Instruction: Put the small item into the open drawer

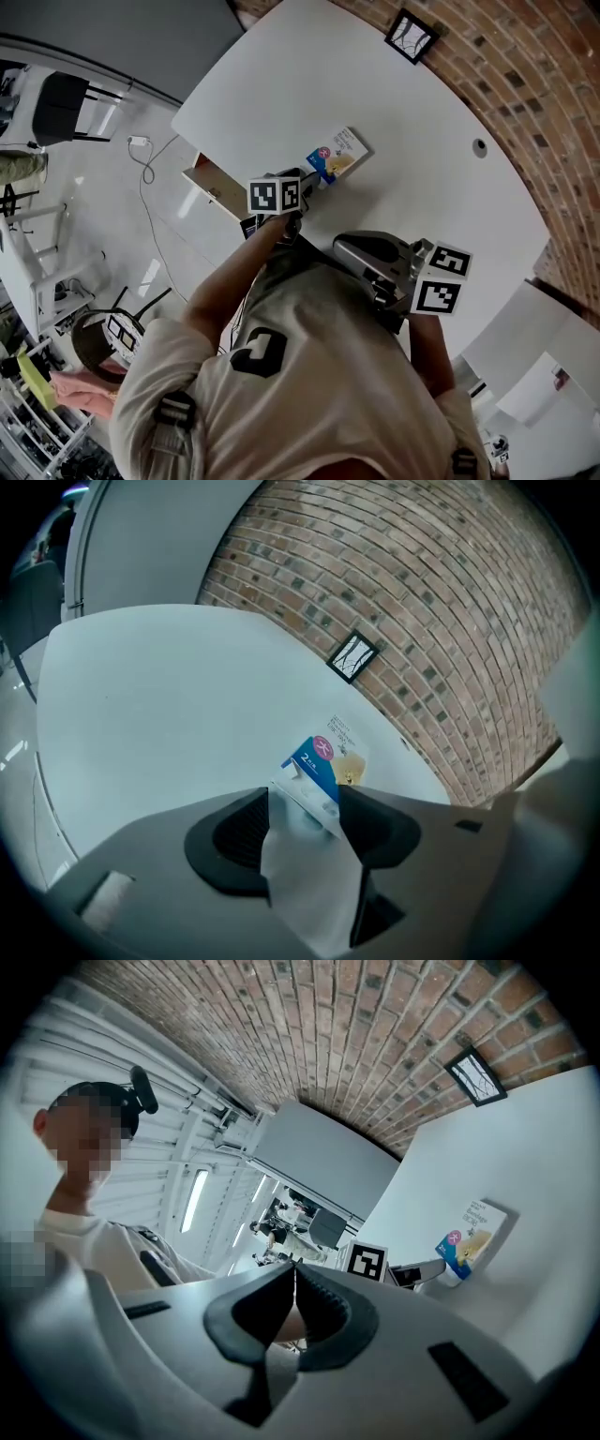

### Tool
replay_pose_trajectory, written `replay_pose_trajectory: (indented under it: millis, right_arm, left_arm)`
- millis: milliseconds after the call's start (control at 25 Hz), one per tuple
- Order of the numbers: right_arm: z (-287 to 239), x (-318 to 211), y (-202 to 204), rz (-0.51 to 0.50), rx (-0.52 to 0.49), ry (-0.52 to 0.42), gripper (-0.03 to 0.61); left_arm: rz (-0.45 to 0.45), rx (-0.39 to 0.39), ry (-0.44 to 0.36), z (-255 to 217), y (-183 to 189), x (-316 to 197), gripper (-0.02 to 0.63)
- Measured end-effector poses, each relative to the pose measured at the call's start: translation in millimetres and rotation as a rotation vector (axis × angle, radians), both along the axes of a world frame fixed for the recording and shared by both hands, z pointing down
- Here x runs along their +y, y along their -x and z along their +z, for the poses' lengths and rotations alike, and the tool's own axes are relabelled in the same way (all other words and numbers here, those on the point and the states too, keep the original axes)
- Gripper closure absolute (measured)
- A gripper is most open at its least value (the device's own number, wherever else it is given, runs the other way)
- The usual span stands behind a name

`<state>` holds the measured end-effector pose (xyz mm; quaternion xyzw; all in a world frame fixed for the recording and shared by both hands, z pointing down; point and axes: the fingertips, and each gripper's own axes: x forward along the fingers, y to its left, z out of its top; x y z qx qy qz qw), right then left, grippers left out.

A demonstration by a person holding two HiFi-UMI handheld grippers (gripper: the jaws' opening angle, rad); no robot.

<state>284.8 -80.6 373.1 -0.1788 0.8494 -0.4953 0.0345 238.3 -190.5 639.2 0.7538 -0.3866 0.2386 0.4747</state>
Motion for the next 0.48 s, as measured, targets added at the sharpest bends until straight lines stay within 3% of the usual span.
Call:
replay_pose_trajectory:
  millis: [280,480]
  right_arm:
    - [-2.3,8.7,-2.2,0.012,-0.002,-0.012,0.572]
    - [-3.5,16.5,1.2,0.004,-0.001,-0.017,0.572]
  left_arm:
    - [0.050,-0.116,-0.070,5.7,6.1,1.2,0.479]
    - [0.060,-0.127,-0.097,6.4,9.2,1.3,0.505]
